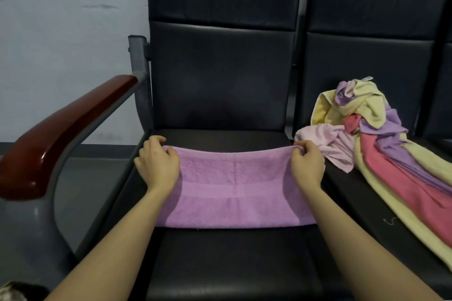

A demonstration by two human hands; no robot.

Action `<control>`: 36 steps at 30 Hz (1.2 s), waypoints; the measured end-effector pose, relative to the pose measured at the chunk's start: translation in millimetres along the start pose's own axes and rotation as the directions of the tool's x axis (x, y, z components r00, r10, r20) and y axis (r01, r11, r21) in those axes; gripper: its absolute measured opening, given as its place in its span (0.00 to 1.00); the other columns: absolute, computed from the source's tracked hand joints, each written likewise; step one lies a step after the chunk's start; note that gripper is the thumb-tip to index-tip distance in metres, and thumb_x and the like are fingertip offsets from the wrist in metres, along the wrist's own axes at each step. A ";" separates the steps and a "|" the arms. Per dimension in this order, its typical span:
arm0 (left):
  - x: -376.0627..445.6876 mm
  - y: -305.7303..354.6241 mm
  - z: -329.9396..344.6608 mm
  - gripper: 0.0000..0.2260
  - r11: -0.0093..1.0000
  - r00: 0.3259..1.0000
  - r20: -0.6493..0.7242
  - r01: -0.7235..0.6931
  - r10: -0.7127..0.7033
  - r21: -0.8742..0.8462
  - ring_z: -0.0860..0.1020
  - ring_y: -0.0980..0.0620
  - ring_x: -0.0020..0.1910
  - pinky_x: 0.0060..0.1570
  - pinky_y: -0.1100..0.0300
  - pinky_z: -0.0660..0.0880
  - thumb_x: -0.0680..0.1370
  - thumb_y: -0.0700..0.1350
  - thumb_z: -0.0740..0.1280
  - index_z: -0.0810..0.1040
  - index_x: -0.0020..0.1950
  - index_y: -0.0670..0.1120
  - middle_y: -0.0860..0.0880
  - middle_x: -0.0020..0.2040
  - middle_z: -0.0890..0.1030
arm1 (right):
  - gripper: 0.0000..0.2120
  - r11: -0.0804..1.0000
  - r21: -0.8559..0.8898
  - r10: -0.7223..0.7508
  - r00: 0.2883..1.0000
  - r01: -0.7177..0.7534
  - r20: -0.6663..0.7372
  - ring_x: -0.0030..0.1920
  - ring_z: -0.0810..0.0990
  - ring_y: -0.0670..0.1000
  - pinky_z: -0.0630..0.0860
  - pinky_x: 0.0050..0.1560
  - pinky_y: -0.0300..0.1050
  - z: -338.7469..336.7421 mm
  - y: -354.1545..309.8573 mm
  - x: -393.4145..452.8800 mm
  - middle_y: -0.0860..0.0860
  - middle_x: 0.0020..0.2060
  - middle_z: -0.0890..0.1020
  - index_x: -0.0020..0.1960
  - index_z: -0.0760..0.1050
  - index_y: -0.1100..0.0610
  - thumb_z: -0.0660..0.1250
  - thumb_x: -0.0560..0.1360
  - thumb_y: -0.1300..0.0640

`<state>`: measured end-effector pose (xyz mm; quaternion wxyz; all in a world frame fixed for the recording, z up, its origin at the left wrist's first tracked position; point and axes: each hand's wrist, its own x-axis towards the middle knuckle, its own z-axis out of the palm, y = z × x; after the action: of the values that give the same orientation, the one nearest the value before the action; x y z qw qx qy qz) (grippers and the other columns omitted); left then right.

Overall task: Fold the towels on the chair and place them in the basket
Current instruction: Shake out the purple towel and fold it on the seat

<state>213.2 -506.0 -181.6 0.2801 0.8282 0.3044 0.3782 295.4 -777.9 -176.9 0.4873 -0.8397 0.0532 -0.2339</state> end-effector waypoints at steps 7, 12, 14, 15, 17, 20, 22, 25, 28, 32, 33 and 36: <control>5.2 -12.4 24.2 0.15 0.963 0.977 0.214 -0.057 -0.001 0.265 0.69 0.41 0.64 0.63 0.48 0.63 0.79 0.43 0.63 0.72 0.66 0.43 0.41 0.65 0.72 | 0.15 0.959 -0.284 0.055 0.967 0.019 0.247 0.62 0.73 0.56 0.62 0.63 0.51 23.5 24.1 8.1 0.54 0.61 0.77 0.62 0.76 0.54 0.60 0.76 0.61; -12.7 -8.9 27.6 0.16 0.931 0.932 0.292 -0.286 0.216 0.225 0.66 0.44 0.65 0.63 0.49 0.60 0.79 0.46 0.62 0.73 0.66 0.44 0.44 0.65 0.72 | 0.15 0.892 -0.349 -0.173 0.930 0.287 0.324 0.66 0.68 0.53 0.57 0.66 0.48 34.9 22.2 -15.2 0.52 0.64 0.72 0.64 0.75 0.53 0.62 0.78 0.59; -21.5 -2.9 26.5 0.15 0.899 0.877 0.377 -0.390 0.297 0.199 0.65 0.47 0.66 0.63 0.51 0.58 0.80 0.47 0.60 0.74 0.65 0.47 0.48 0.65 0.72 | 0.15 0.873 -0.274 -0.279 0.875 0.403 0.396 0.65 0.70 0.54 0.59 0.65 0.48 39.5 17.5 -26.1 0.52 0.64 0.73 0.63 0.75 0.54 0.63 0.77 0.60; -25.9 0.5 25.0 0.15 0.879 0.840 0.437 -0.437 0.322 0.190 0.65 0.49 0.66 0.63 0.53 0.58 0.81 0.48 0.58 0.73 0.66 0.48 0.49 0.66 0.71 | 0.16 0.859 -0.227 -0.325 0.832 0.459 0.450 0.65 0.71 0.55 0.61 0.66 0.49 41.8 15.2 -31.2 0.52 0.65 0.73 0.64 0.75 0.55 0.64 0.77 0.59; -34.8 2.7 22.0 0.16 0.842 0.758 0.562 -0.506 0.331 0.187 0.64 0.50 0.68 0.64 0.53 0.57 0.81 0.51 0.57 0.72 0.67 0.49 0.51 0.69 0.70 | 0.19 0.832 -0.180 -0.344 0.743 0.524 0.573 0.69 0.68 0.55 0.62 0.68 0.49 43.2 10.4 -42.2 0.53 0.70 0.70 0.68 0.72 0.55 0.64 0.78 0.56; -46.6 -5.1 15.7 0.22 0.806 0.647 0.731 -0.541 0.217 0.240 0.55 0.49 0.75 0.70 0.51 0.52 0.82 0.56 0.51 0.62 0.75 0.52 0.50 0.77 0.57 | 0.25 0.760 -0.274 -0.221 0.631 0.589 0.743 0.77 0.55 0.52 0.53 0.74 0.47 39.6 11.7 -57.2 0.50 0.77 0.56 0.77 0.59 0.50 0.56 0.82 0.48; -53.1 -13.4 8.9 0.24 0.808 0.581 0.804 -0.530 0.125 0.258 0.47 0.49 0.77 0.73 0.49 0.46 0.82 0.58 0.46 0.51 0.78 0.55 0.53 0.79 0.47 | 0.25 0.695 -0.359 -0.104 0.581 0.623 0.807 0.78 0.48 0.50 0.46 0.75 0.48 33.1 13.0 -66.1 0.48 0.78 0.49 0.78 0.52 0.47 0.49 0.83 0.45; -63.1 -21.9 -6.7 0.25 0.805 0.546 0.833 -0.534 0.095 0.258 0.43 0.49 0.77 0.74 0.47 0.41 0.82 0.60 0.44 0.46 0.78 0.57 0.54 0.79 0.43 | 0.24 0.691 -0.368 -0.080 0.572 0.622 0.817 0.78 0.48 0.50 0.44 0.76 0.50 22.5 10.7 -83.0 0.47 0.78 0.49 0.78 0.52 0.46 0.48 0.83 0.44; -75.4 -26.4 -23.8 0.25 0.801 0.539 0.837 -0.541 0.096 0.256 0.43 0.49 0.77 0.74 0.47 0.42 0.82 0.59 0.44 0.46 0.78 0.57 0.54 0.79 0.44 | 0.23 0.703 -0.336 -0.137 0.583 0.627 0.801 0.77 0.52 0.50 0.47 0.76 0.50 12.9 8.8 -103.0 0.47 0.78 0.54 0.77 0.57 0.46 0.51 0.82 0.45; -83.9 -31.0 -48.7 0.25 0.798 0.518 0.847 -0.557 0.116 0.232 0.46 0.50 0.77 0.74 0.49 0.44 0.82 0.59 0.47 0.50 0.78 0.56 0.54 0.79 0.48 | 0.22 0.719 -0.285 -0.189 0.573 0.634 0.798 0.76 0.57 0.50 0.52 0.75 0.51 2.1 4.6 -121.9 0.47 0.76 0.60 0.74 0.63 0.47 0.55 0.81 0.45; -84.6 -32.1 -55.1 0.25 0.795 0.541 0.828 -0.563 0.147 0.227 0.49 0.50 0.77 0.73 0.49 0.46 0.82 0.59 0.49 0.54 0.78 0.55 0.53 0.79 0.52 | 0.22 0.715 -0.278 -0.194 0.565 0.641 0.802 0.75 0.58 0.51 0.54 0.74 0.51 0.1 3.0 -124.1 0.47 0.75 0.62 0.73 0.64 0.47 0.55 0.81 0.44; -78.6 -34.7 -69.2 0.20 0.824 0.722 0.642 -0.511 0.258 0.244 0.61 0.49 0.72 0.69 0.50 0.54 0.82 0.56 0.52 0.66 0.72 0.51 0.50 0.72 0.67 | 0.21 0.707 -0.274 -0.226 0.576 0.651 0.786 0.70 0.66 0.53 0.60 0.71 0.50 -0.8 -2.8 -126.4 0.49 0.71 0.69 0.70 0.68 0.49 0.57 0.80 0.44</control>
<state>106.4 -523.2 -203.0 0.0949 0.9876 0.0920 0.0852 182.8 -737.0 -217.2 0.1344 -0.9465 -0.2932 0.0100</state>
